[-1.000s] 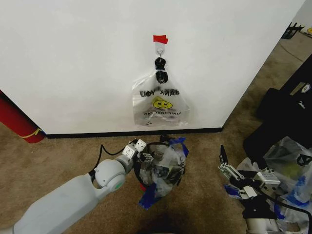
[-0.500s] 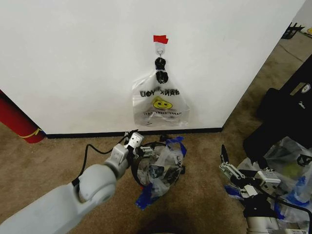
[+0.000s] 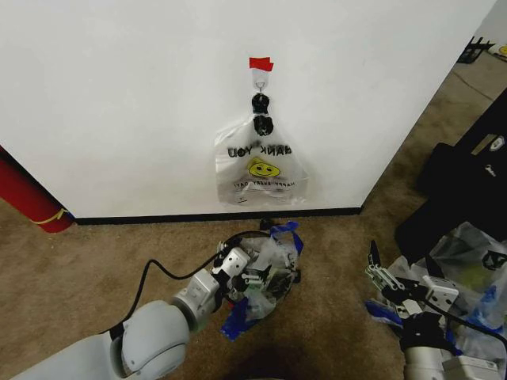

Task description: Pick up the garbage bag from the wall and place it over the trash bin.

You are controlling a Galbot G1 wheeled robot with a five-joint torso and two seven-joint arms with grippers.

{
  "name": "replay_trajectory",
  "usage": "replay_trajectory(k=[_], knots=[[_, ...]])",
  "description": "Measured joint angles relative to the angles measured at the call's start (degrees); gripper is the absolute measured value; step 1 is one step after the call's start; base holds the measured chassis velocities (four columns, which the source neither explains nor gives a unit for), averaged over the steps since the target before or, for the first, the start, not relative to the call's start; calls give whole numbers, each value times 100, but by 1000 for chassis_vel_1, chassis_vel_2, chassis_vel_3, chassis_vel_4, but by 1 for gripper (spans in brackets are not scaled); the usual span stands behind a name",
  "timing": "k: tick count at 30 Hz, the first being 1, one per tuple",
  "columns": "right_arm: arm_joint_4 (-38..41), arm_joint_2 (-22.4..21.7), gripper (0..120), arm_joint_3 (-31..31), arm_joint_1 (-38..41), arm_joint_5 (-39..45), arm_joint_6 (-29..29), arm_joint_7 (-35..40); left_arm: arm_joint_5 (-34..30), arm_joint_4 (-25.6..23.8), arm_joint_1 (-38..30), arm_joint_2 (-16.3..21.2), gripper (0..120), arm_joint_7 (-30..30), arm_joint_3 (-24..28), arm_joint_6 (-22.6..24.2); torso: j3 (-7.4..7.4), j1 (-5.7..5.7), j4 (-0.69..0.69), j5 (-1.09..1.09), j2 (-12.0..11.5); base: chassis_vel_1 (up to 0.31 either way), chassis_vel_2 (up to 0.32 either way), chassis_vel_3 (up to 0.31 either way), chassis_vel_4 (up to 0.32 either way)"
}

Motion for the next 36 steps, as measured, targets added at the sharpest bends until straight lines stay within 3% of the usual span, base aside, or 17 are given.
replay_trajectory(k=[4,7,14,22,28,32,36], knots=[[-16,15,100,-19,8,-12,8,-6,169,192,8,-66,96,34,25,110,0,0,0,-1,0,0,0,0,0],[-20,14,100,-20,27,-11,3,-7,178,256,-6,-102,89,53,27,129,0,0,-1,-1,0,0,0,0,0],[-44,12,100,-22,51,-6,-3,-14,136,248,17,-144,59,66,58,76,0,0,0,0,0,0,0,0,0],[-96,7,100,-27,74,18,-19,-21,134,240,15,-151,36,37,62,61,0,0,0,-1,0,0,0,0,0],[-164,-80,100,-31,136,209,-155,-15,113,263,64,-155,10,20,64,54,0,0,0,0,0,0,0,0,0],[-214,-151,100,-47,171,352,-243,-14,77,279,75,-187,0,-9,71,54,0,0,0,0,0,0,0,0,0],[-303,-355,100,-92,232,744,-472,-16,-54,239,79,-222,0,-109,12,53,0,0,-1,-1,0,0,0,0,0]])
